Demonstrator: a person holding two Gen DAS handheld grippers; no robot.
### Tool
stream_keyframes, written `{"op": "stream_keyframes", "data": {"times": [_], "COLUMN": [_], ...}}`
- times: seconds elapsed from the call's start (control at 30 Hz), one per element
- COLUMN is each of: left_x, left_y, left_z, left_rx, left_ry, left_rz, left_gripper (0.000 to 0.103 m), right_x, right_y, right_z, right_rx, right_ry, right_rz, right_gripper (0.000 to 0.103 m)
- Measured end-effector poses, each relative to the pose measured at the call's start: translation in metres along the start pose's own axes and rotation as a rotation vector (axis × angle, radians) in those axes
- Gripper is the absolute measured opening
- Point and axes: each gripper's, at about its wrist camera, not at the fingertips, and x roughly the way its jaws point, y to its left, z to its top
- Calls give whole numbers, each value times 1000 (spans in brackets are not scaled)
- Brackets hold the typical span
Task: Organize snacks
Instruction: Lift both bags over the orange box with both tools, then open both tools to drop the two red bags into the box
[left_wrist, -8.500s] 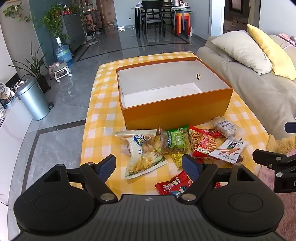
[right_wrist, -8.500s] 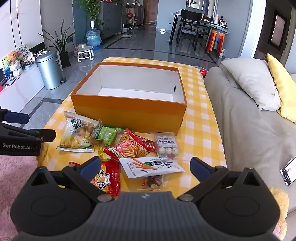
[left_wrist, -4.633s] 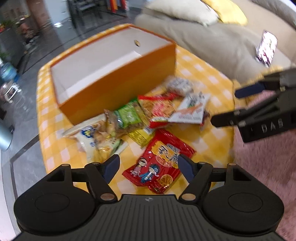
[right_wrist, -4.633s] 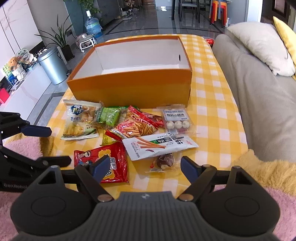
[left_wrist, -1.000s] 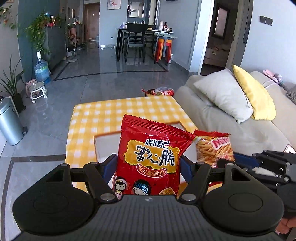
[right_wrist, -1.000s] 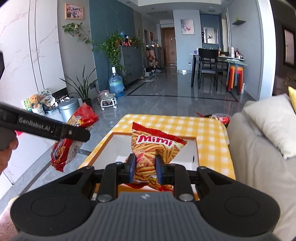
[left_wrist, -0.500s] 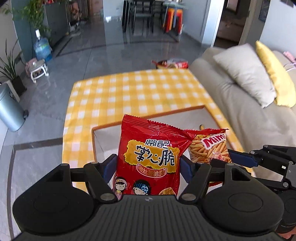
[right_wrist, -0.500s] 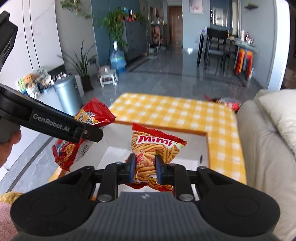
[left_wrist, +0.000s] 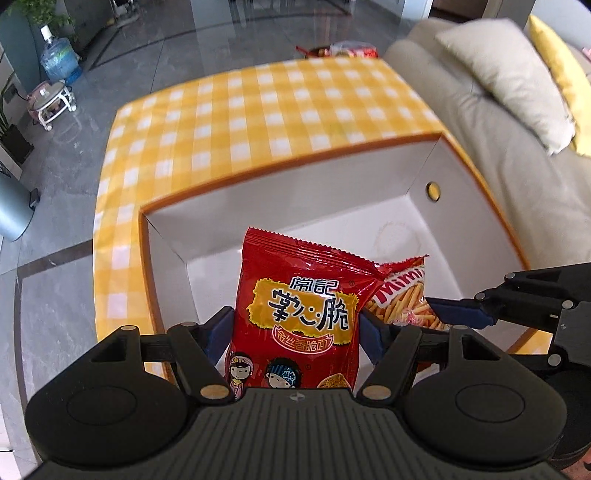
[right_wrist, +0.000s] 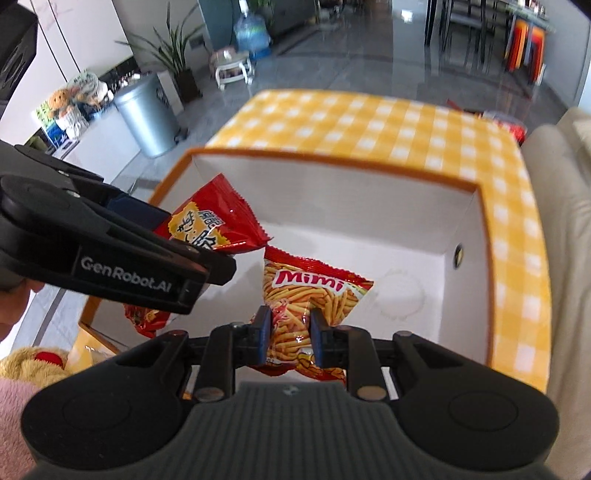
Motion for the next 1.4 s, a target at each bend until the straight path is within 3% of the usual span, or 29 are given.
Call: {"op": "stream_keyframes", "data": {"times": [0.27,0.53,0.8,1.13,1.4], "left_x": [28,41,41,13,-26], "left_y": [-6,-6,-6,-5,-9], "left_z": [-1,-5,-6,-10,-22], "left_rx": [53,41,43,43,54], "left_ry": [144,209,203,113,23], "left_rz": [25,37,42,15,18], "left_gripper": [80,80,84,88,88], "right_x": [33,55,47,22,-2], "right_y": [-6,-11,-9,2,9], "right_z": [-11,-16,-14,-14,-15], "right_rx": [33,76,69,52,65], "right_ry": [140,221,211,167,131], "right_rz": [54,68,60,33,3], "right_gripper": [19,20,26,57,64]}}
